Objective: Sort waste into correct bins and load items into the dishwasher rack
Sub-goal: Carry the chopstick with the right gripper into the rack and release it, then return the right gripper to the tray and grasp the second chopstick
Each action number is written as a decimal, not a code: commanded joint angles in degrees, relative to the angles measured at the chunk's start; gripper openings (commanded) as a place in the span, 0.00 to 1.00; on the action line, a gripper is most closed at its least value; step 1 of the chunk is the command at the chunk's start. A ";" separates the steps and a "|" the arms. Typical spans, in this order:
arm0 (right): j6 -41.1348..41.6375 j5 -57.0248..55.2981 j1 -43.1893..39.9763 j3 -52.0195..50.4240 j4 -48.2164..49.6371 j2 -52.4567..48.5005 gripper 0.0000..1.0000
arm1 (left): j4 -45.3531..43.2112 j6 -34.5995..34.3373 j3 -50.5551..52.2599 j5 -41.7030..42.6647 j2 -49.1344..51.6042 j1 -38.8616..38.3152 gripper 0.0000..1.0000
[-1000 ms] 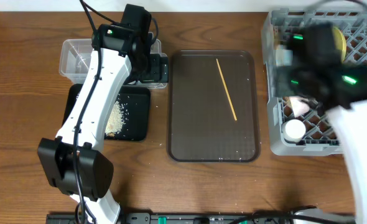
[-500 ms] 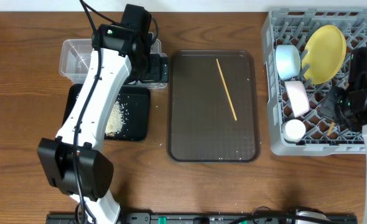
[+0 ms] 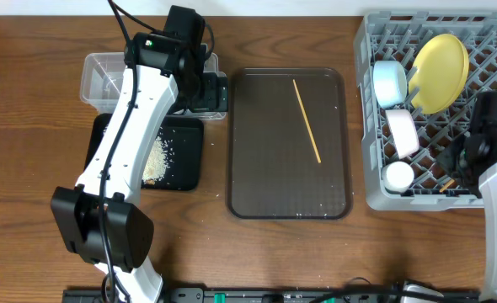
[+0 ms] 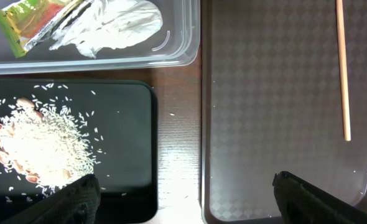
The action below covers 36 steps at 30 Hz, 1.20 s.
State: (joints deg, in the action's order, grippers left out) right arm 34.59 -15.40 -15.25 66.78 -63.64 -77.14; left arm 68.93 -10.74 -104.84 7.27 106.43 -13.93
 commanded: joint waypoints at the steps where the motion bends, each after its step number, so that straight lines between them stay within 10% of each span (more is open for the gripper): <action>1: 2.25 -1.20 -1.38 -1.01 1.29 0.35 0.06 | 0.15 -0.72 -1.09 -0.70 -0.35 0.15 0.91; 4: 2.23 -0.96 -1.40 -1.01 2.84 0.35 0.39 | 0.13 -0.72 -1.09 -0.70 -0.35 0.15 0.91; 7: 2.19 0.37 -1.40 -1.01 4.17 0.35 0.49 | 0.15 -0.72 -1.09 -0.70 -0.35 0.15 0.91; 22: -14.27 18.75 2.43 -0.11 10.58 1.42 0.49 | 0.15 -0.72 -1.09 -0.70 -0.35 0.15 0.91; 36: -20.55 19.10 30.23 -0.02 22.49 -0.17 0.53 | 0.13 -0.72 -1.09 -0.70 -0.35 0.15 0.91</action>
State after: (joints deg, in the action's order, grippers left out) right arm 16.73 6.22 10.57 65.93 -42.26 -75.68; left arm 68.93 -10.74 -104.84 7.27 106.43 -13.93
